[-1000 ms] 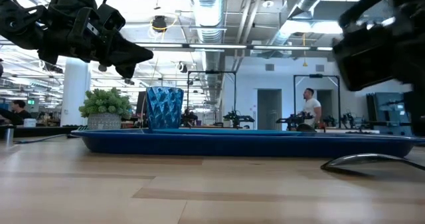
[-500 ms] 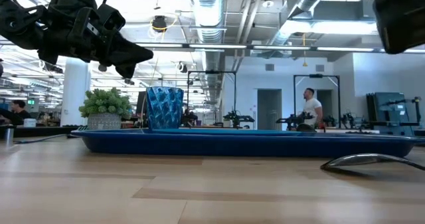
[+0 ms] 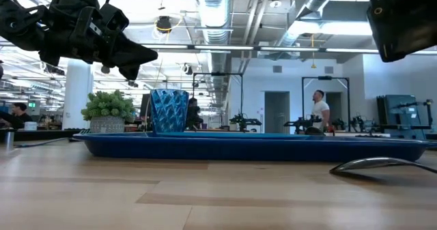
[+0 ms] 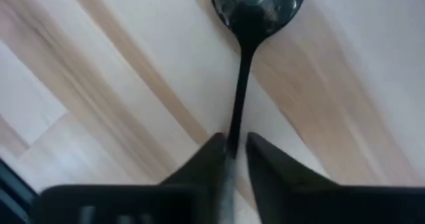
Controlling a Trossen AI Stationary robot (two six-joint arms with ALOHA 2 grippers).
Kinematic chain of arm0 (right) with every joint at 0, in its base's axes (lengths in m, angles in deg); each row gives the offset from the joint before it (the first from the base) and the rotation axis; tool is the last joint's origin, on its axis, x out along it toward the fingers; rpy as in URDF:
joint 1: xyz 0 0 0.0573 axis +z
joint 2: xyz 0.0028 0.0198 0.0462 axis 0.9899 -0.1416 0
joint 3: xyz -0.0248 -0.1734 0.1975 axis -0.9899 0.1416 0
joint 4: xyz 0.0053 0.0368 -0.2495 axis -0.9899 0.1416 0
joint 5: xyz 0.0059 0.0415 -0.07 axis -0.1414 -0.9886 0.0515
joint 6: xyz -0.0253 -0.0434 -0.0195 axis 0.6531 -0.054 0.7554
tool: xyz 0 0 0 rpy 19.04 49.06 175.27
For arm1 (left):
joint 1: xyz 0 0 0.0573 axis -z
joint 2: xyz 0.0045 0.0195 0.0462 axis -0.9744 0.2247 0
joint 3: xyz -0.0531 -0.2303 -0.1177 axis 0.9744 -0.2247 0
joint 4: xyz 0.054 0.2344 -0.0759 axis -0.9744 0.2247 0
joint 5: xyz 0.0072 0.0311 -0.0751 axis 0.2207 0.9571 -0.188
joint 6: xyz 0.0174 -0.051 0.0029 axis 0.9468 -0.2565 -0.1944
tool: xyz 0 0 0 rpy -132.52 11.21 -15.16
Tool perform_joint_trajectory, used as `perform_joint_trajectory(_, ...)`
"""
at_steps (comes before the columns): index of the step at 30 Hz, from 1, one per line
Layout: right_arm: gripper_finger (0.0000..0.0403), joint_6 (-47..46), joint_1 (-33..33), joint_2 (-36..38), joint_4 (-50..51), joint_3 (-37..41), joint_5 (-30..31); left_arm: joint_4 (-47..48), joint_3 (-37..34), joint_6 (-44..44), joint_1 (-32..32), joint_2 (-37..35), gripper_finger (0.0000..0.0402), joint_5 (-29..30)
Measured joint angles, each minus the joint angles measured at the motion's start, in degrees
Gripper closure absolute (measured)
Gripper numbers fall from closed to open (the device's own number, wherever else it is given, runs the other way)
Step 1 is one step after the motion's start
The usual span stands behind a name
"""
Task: Pick and place plate/cup/fork/spoon on tray
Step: Put the black spoon on the blue tray to the right of the light blue plate
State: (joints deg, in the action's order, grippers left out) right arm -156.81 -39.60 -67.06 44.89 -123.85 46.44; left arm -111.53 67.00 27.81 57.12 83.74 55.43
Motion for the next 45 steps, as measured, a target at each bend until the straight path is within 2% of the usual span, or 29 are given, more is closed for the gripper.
perform_joint_trajectory(4,0.0381,0.19,-0.18,0.41,0.47,0.24,0.51,0.0,0.0,-0.11,-0.02,0.0,0.0401,0.0)
perform_joint_trajectory(6,0.0393,1.57,-0.36,0.52,0.47,0.26,0.61,0.0,0.0,-0.13,-0.02,0.0,0.0401,0.0)
perform_joint_trajectory(12,0.0381,2.33,-0.74,0.98,0.6,0.42,0.72,0.0,0.0,-0.24,0.0,0.0,0.0401,-0.02)
perform_joint_trajectory(19,0.0393,5.15,-1.02,2.68,0.27,0.44,1.54,0.0,0.0,-0.24,-0.02,0.0,0.0401,-0.03)
perform_joint_trajectory(28,0.0397,12.51,-3.08,10.45,0.22,0.44,8.78,0.0,0.0,-0.15,-0.01,-0.02,0.0401,-0.04)
perform_joint_trajectory(34,0.0398,24.21,-7.79,15.85,0.22,0.44,11.75,-0.85,0.0,1.0,-0.02,-0.04,0.0401,-1.0)
perform_joint_trajectory(40,0.0399,46.16,-16.73,20.55,-0.4,0.38,12.54,-5.16,0.0,1.51,0.0,-0.04,0.0401,-7.96)
perform_joint_trajectory(43,0.0399,57.69,-22.32,22.29,-1.92,0.64,10.23,-6.24,0.0,1.51,-0.01,-0.07,0.0401,-8.93)
perform_joint_trajectory(45,0.0399,64.4,-26.39,23.92,-7.14,3.17,6.63,-6.58,0.0,1.5,0.0,-0.07,0.0401,-9.09)
